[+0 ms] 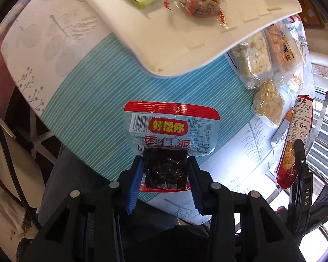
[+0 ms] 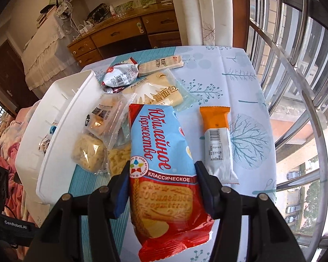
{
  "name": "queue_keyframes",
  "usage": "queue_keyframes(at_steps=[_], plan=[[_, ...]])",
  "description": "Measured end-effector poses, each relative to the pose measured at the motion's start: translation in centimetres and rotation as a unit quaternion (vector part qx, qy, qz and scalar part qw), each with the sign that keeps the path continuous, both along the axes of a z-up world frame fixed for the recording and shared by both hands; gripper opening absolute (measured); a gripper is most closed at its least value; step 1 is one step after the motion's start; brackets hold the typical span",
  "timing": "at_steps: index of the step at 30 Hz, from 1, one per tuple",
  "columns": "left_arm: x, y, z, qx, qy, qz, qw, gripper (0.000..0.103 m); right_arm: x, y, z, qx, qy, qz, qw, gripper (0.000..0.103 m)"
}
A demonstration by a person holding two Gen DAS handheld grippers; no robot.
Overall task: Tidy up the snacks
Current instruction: 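Grasp the red-lidded date pack with the left tool while the right tool grasps the biscuit pack, then carry both packs over the white tray and open both tools to drop them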
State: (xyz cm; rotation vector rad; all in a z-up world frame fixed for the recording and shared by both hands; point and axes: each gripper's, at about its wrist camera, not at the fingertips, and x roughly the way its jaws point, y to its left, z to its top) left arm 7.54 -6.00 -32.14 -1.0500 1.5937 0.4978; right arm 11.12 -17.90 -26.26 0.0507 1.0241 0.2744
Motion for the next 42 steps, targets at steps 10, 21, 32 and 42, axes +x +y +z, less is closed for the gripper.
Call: queue_keyframes(at_steps=[10, 21, 32, 42], plan=[[-6.2, 5.0, 4.2, -0.001, -0.015, 0.036, 0.9992, 0.039, -1.2, 1.6, 3.3, 0.013, -0.030, 0.005, 0.999, 0.056], [-8.7, 10.3, 9.5, 0.027, -0.030, 0.026, 0.9989, 0.039, -2.0, 5.8, 6.3, 0.039, -0.060, 0.011, 0.997, 0.056], [-6.9, 15.8, 15.5, 0.051, -0.108, -0.007, 0.9928, 0.039, -2.7, 11.7, 7.7, 0.056, -0.076, 0.008, 0.996, 0.056], [-3.4, 21.0, 19.3, 0.069, -0.184, -0.064, 0.9785, 0.039, -3.3, 16.6, 8.1, 0.051, -0.084, -0.010, 0.995, 0.056]])
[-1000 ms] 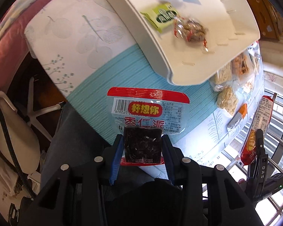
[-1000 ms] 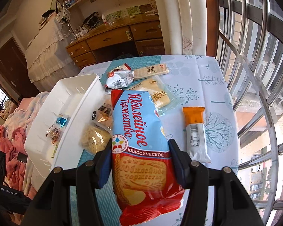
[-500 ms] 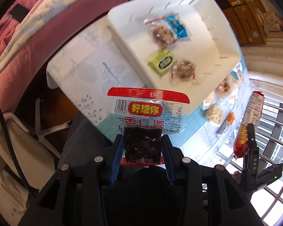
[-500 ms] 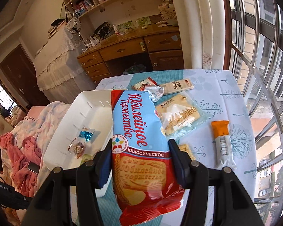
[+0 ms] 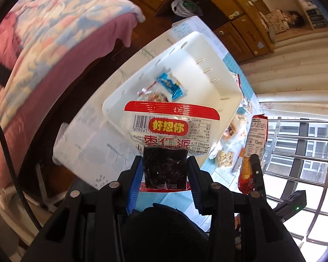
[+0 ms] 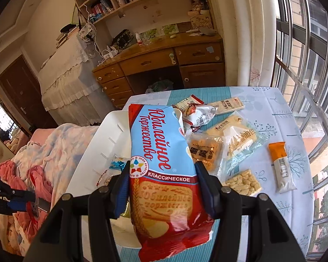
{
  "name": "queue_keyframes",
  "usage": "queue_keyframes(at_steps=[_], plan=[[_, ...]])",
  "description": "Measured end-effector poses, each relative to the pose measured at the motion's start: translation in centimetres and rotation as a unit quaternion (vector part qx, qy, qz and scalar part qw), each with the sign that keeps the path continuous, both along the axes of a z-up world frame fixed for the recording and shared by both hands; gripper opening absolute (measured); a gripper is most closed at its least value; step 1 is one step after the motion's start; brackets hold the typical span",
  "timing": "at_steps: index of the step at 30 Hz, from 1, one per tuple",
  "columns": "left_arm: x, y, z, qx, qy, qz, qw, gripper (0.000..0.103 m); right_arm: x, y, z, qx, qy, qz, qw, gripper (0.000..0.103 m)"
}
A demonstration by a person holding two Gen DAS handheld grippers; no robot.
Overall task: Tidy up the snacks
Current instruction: 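Carry both packs over the white tray and open both tools to drop them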
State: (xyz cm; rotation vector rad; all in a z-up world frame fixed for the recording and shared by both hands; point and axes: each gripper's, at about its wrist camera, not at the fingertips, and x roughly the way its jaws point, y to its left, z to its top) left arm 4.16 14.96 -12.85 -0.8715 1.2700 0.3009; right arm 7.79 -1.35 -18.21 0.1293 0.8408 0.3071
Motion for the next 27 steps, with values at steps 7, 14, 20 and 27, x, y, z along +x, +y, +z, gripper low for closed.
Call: queue_keyframes(at_steps=[7, 14, 20, 27], plan=[[3.7, 1.6, 0.5, 0.015, -0.030, -0.079, 0.9963, 0.039, -0.5, 2.6, -0.6, 0.000, 0.000, -0.037, 0.999, 0.056], [8.1, 1.3, -0.1, 0.038, -0.060, -0.185, 0.9802, 0.039, -0.7, 4.2, -2.5, 0.028, 0.030, -0.091, 0.995, 0.056], [10.4, 0.4, -0.5, 0.064, -0.101, -0.246, 0.9619, 0.039, -0.7, 5.1, -4.5, 0.039, 0.069, -0.129, 0.989, 0.056], [12.2, 0.0, -1.5, 0.071, -0.112, -0.280, 0.9508, 0.041, -0.4, 6.6, -6.7, 0.037, 0.129, -0.148, 0.980, 0.056]])
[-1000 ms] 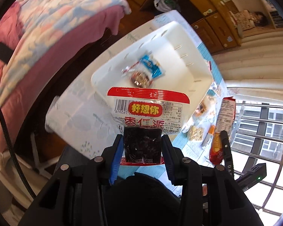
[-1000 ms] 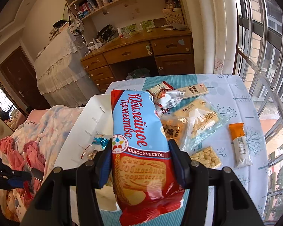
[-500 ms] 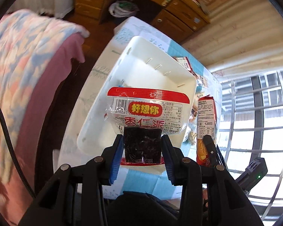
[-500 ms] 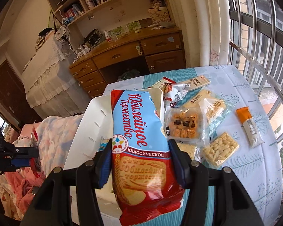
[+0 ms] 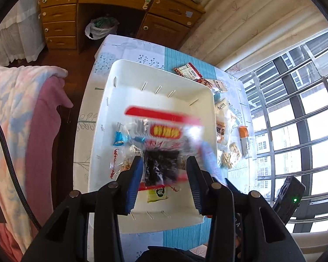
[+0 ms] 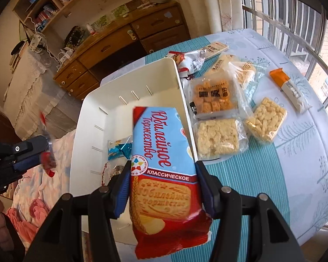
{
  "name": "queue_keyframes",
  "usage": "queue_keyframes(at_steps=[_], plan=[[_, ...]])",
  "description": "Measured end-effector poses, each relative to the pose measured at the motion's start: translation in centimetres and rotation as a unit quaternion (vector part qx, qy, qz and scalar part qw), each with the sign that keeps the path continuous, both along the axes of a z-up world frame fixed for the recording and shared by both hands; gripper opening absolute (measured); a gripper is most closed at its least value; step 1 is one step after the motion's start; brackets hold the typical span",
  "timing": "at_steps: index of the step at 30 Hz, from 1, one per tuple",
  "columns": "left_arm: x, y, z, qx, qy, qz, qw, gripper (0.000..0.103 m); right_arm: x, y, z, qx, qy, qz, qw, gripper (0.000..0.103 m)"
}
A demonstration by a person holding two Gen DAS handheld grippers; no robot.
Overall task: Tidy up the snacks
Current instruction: 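Carry both packs over the white tray and open both tools to drop them, then move both tools toward the puffed-snack bag and orange-capped bar on the cloth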
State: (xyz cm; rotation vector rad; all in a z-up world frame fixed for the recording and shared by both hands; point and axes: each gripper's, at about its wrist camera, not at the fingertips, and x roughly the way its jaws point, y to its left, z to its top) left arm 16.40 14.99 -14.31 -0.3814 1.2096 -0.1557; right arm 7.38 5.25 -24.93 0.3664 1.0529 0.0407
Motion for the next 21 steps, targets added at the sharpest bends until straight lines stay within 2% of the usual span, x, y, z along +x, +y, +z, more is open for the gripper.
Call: queue_keyframes(at_steps=[5, 14, 21], plan=[[0.4, 0.5, -0.2, 0.004, -0.003, -0.001, 1.0000, 0.055, -0.1, 1.2, 0.6, -0.004, -0.009, 0.020, 1.000, 0.057], [0.1, 0.2, -0.4, 0.033, 0.008, -0.004, 0.9994, 0.055, -0.2, 1.0, 0.7, 0.002, -0.009, 0.017, 1.000, 0.057], [-0.7, -1.2, 0.6, 0.039, -0.017, -0.015, 0.9990, 0.055, -0.8, 0.0, 1.6, 0.005, -0.027, 0.012, 1.000, 0.057]])
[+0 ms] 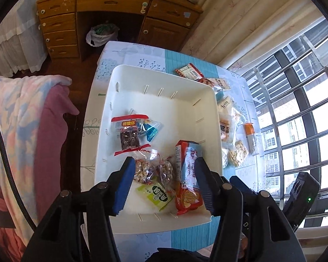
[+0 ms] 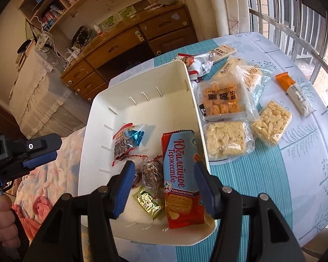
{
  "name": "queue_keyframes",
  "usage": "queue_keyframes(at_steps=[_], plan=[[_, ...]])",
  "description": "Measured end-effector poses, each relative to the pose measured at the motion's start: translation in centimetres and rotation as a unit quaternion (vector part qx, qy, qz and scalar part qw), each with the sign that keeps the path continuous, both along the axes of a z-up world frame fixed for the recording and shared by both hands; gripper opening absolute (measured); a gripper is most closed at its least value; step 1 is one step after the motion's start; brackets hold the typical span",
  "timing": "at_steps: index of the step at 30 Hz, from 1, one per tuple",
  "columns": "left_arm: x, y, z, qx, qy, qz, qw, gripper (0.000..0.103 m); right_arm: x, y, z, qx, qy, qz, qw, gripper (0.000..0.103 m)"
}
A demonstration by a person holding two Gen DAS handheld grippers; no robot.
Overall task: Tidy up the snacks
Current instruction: 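Move both tools toward the puffed-snack bag and orange-capped bar on the cloth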
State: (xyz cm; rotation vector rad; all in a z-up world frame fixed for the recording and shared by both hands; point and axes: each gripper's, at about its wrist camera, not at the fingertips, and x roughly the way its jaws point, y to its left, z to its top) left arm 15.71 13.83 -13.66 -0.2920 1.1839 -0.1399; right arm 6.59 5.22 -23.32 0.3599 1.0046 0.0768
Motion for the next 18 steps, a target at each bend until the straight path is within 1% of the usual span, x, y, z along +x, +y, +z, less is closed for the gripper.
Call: queue_keyframes(at_steps=[7, 18], plan=[[-0.8, -2.1, 0.9, 0.001, -0.018, -0.012, 0.9998, 0.055, -0.8, -2.2, 0.4, 0.004, -0.006, -0.010, 1.000, 0.057], [-2.0, -6.8, 2.8, -0.001, -0.050, -0.024, 0.9985, 0.055, -1.6, -6.7, 1.9, 0.010, -0.027, -0.017, 0.999, 0.057]])
